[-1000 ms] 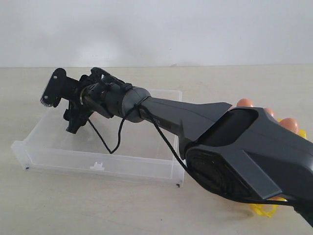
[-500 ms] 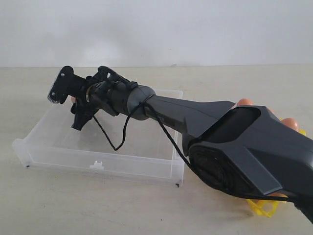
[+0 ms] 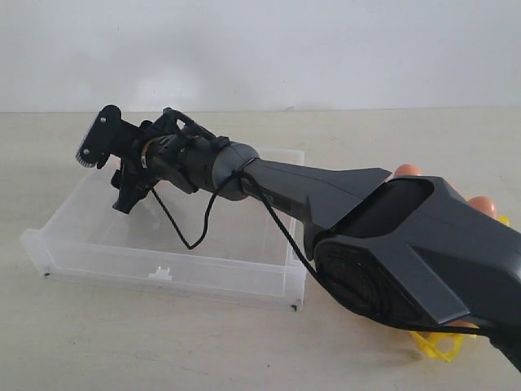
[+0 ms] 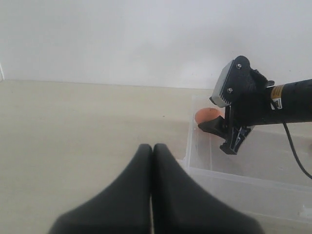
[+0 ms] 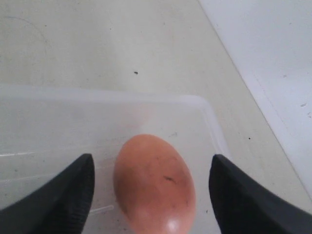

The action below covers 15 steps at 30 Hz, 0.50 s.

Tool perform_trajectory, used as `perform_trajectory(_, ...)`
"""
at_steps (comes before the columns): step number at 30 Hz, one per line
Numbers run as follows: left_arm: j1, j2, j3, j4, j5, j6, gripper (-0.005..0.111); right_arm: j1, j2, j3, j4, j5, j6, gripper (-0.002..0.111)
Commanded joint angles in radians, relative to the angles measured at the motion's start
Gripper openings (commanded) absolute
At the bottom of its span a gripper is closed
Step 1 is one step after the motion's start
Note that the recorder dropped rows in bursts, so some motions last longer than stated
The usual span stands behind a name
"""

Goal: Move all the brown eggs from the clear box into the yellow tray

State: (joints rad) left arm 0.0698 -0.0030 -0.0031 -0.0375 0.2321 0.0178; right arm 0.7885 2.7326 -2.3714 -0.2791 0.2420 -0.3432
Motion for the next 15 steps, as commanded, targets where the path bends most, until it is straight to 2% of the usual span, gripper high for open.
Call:
perform_trajectory(1,0.001,0.003,0.003,0.002,0.004,0.002,-0.004,-0.016,0.001,-0.004,0.005,-0.034,0.000,0.066)
perform_trajectory(6,0.001,0.003,0.003,0.002,0.004,0.002,-0.004,-0.019,0.001,-0.004,0.011,-0.042,0.002,0.066)
perform_trajectory(11,0.001,0.003,0.003,0.002,0.004,0.002,-0.004,-0.021,0.001,-0.004,0.013,-0.033,0.009,0.050)
perform_trajectory(15,0.001,0.003,0.003,0.002,0.004,0.002,-0.004,-0.021,0.001,-0.004,0.013,0.005,0.046,0.050)
